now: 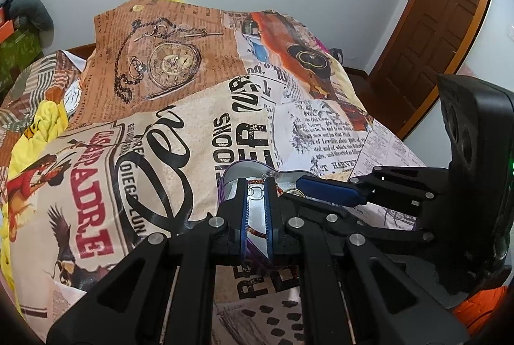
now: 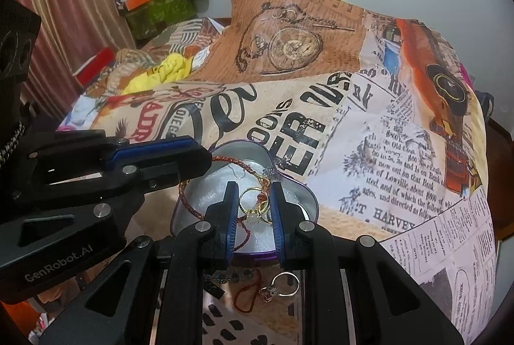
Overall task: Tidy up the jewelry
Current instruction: 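Carry the gold ring over the tin with the right tool and open it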
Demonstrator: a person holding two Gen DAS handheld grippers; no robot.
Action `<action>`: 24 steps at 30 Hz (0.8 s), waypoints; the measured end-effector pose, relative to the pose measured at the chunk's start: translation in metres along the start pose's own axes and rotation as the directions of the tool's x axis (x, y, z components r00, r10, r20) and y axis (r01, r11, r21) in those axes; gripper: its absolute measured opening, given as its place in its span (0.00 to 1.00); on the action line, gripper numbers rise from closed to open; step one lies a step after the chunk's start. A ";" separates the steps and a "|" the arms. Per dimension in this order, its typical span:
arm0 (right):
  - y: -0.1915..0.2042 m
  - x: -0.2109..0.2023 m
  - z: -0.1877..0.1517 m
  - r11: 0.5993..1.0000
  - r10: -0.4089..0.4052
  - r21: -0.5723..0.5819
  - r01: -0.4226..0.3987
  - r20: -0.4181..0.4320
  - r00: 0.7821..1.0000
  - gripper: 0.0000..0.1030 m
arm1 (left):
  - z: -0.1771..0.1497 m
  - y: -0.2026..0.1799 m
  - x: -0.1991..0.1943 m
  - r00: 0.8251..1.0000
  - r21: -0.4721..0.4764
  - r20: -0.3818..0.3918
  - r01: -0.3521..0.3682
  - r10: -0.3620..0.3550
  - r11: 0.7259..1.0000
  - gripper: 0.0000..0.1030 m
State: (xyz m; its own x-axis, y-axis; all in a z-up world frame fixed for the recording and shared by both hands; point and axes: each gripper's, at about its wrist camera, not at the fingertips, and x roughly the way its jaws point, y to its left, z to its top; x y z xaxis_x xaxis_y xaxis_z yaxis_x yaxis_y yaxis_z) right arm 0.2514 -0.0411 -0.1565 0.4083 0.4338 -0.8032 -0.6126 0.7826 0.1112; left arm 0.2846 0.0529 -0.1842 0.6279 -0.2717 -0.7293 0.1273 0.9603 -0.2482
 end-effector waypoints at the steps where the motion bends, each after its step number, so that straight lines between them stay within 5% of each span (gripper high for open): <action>1: 0.001 0.001 0.000 1.000 -0.004 -0.003 0.004 -0.002 1.000 0.17 | -0.001 0.001 0.001 1.000 -0.007 -0.007 0.006 -0.006 1.000 0.07; 24: 0.006 -0.007 -0.002 0.999 -0.045 -0.022 0.044 -0.015 0.999 0.18 | 0.002 -0.007 -0.026 1.000 -0.019 0.014 -0.010 0.010 1.000 0.07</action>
State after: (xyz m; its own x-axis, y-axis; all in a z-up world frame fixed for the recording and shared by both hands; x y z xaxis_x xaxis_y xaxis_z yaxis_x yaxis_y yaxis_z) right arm 0.2437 -0.0405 -0.1511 0.4254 0.3918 -0.8158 -0.6086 0.7910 0.0626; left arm 0.2695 0.0534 -0.1623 0.6399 -0.2610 -0.7228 0.1068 0.9616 -0.2527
